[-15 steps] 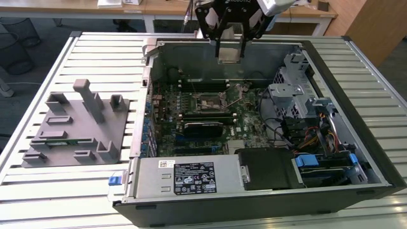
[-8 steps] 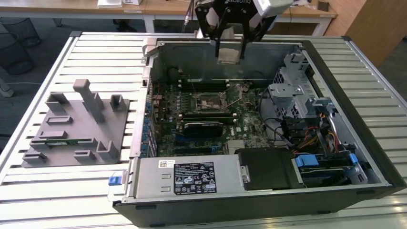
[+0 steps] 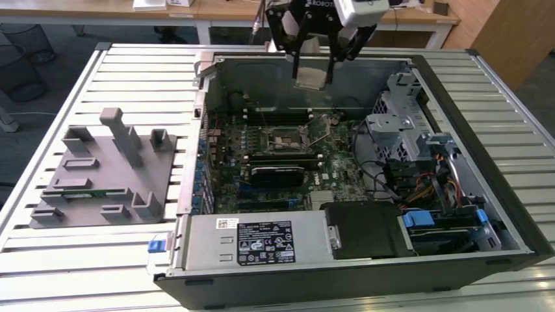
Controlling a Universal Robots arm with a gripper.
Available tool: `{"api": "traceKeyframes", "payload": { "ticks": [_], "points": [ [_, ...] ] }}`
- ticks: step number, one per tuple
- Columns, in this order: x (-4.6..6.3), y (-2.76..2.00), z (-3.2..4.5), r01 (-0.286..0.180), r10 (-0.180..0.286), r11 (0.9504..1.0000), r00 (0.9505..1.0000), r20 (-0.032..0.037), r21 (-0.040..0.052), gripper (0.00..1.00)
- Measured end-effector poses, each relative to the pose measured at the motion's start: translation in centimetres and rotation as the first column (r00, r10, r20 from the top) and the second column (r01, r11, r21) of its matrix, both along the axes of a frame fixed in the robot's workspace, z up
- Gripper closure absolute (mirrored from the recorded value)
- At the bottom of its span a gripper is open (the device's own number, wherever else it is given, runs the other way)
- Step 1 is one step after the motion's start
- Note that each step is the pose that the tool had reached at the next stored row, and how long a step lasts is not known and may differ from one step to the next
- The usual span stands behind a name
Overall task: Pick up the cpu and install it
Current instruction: 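Place the cpu into insertion slot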
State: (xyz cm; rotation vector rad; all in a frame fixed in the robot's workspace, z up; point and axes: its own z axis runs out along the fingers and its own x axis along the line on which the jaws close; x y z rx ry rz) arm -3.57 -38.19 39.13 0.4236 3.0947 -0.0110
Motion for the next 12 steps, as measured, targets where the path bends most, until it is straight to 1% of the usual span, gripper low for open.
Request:
{"api": "traceKeyframes", "payload": {
  "ticks": [3,5,9,12],
  "points": [
    [0.0,0.0,-0.13,0.055,-0.055,0.9985,0.9985,0.0,0.0,0.47],
    [0.0,0.0,-0.22,0.092,-0.092,0.9958,0.9958,0.0,0.0,0.47],
    [0.0,0.01,-0.37,0.161,-0.161,0.9869,0.9869,0.0001,0.0,0.47],
    [0.0,0.02,-0.47,0.207,-0.207,0.9784,0.9784,0.0007,0.0002,0.47]
  ]
}}
